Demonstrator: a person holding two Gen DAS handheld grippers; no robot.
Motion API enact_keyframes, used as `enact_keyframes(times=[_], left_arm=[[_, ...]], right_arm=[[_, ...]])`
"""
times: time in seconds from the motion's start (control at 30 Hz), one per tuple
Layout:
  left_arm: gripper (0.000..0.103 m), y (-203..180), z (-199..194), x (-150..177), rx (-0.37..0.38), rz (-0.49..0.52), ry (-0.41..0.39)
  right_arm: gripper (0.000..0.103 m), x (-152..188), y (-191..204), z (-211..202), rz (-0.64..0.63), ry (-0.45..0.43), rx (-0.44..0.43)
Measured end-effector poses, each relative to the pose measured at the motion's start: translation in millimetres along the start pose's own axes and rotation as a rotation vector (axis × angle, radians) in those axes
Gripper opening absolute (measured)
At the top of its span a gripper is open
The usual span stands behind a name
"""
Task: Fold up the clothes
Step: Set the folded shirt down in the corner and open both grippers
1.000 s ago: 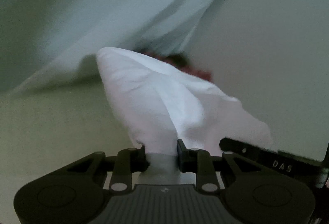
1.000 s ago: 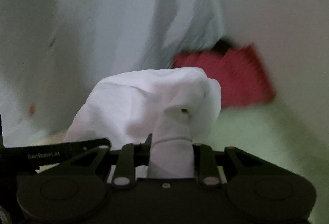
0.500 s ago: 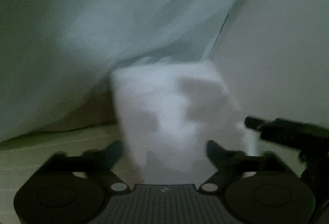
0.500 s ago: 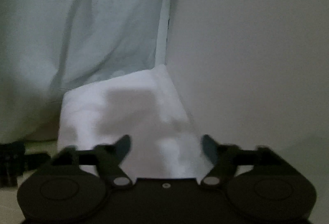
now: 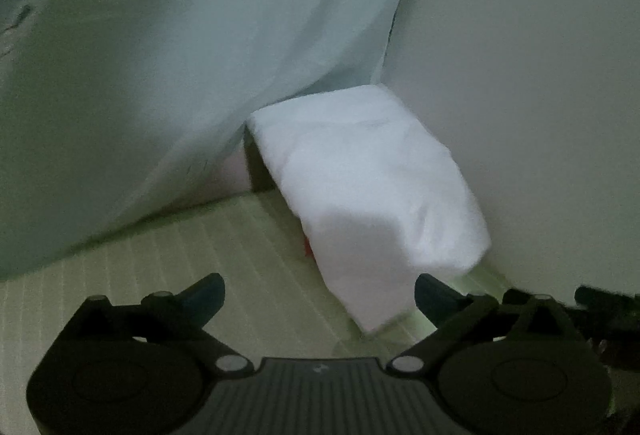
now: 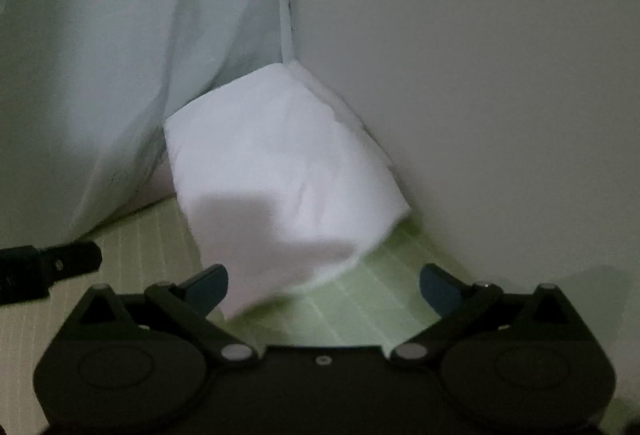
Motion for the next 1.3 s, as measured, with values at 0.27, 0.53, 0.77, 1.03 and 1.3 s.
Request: enact_keyframes(times=[0.27,0.53,0.77,1.03,1.3], left_arm=[[0.103,2.0,-83.8,52.7,0.004,0.037,0.020],[0.103,7.3,-139.3,89.8,0.014,0.055,0.031],[0.103,6.7,-170.5,114.1,0.039,0.086,0.031],[0.103,6.5,-194.1,124.6,0.050,0.094,0.013],[0.103,4.5,-204.1,127.2,0.047,0.094,0.000]], right_arm=[[0.103,49.6,9.8,-72.8,0.016,-0.020,0.038],[0.103,86.2,17.9,-130.4,0.050,-0.043,0.056],[0.103,110.6,21.6,-170.4,0.051,-0.070,0.082],[0.103,124.6,21.9,-194.9,0.055,-0.085,0.093],[0.103,127.0,21.2,-204.7,0.048,-0.101,0.087]])
Point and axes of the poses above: each gripper's, at about its wrist camera, not at the fingertips, and z roughly the way its jaws point, y to its left, x to its underside, the point moved 4 cm from there along z, roughly the way its jaws point, and after that the axes turned 1 degree about -z, right-handed, at the moved point
